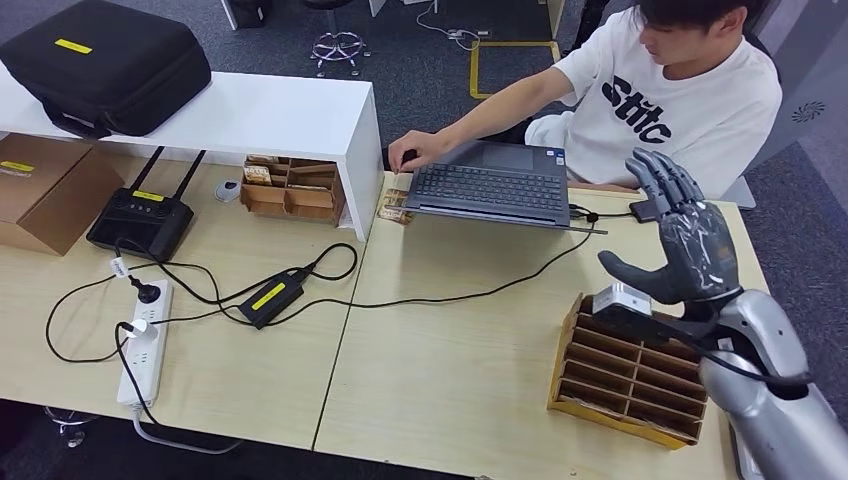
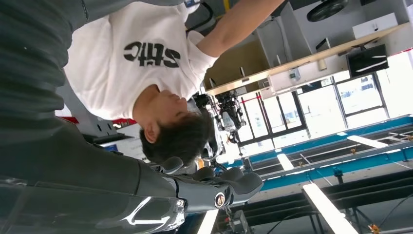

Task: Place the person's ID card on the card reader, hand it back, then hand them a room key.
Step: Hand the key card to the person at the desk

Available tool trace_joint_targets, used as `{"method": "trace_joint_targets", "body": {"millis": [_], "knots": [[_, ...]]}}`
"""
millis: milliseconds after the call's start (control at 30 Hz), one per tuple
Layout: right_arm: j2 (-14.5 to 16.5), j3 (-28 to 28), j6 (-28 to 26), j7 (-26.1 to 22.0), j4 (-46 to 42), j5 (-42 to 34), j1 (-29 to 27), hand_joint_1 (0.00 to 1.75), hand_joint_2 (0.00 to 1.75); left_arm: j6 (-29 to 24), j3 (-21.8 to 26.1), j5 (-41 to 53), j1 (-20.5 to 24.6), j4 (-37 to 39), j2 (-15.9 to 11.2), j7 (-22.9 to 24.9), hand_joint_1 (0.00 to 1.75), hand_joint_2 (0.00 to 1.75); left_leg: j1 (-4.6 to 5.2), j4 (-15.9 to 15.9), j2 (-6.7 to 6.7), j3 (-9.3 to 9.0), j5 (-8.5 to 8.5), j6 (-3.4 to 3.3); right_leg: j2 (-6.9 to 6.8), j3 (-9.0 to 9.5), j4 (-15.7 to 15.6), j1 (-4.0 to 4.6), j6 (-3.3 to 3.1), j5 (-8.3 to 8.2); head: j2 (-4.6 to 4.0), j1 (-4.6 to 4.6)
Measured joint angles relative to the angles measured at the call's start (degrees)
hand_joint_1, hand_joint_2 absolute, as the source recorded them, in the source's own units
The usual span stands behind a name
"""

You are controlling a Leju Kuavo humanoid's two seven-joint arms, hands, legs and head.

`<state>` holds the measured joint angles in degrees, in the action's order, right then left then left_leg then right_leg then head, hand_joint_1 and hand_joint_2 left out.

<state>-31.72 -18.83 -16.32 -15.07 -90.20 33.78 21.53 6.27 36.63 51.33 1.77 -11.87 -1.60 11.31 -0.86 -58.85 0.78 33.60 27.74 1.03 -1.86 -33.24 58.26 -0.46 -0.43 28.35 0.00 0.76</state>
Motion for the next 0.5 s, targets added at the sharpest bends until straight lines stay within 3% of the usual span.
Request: {"method": "trace_joint_targets", "body": {"millis": [267, 500], "knots": [[-0.86, 12.08, 0.97, -6.32, -12.12, -4.33, -18.86, 0.0, 1.75, -0.34, 2.63, -0.25, 0.0, 0.0, 0.22, -0.34, 0.0, 1.75, 0.02, 0.03, 0.07, 0.0, 0.05, 0.04, 0.04, -0.01, 0.01, -0.02, -0.02, 0.03, 0.0, 0.01], [-0.29, 14.68, 4.32, -8.05, -15.51, -4.08, -25.21, 0.0, 1.75, -0.37, 3.87, 0.12, 0.03, 0.0, 0.28, -0.35, 0.0, 1.75, 0.02, 0.03, 0.16, -0.03, 0.05, 0.04, 0.12, 0.0, 0.02, -0.02, -0.02, 0.03, 0.0, 0.01]]}}
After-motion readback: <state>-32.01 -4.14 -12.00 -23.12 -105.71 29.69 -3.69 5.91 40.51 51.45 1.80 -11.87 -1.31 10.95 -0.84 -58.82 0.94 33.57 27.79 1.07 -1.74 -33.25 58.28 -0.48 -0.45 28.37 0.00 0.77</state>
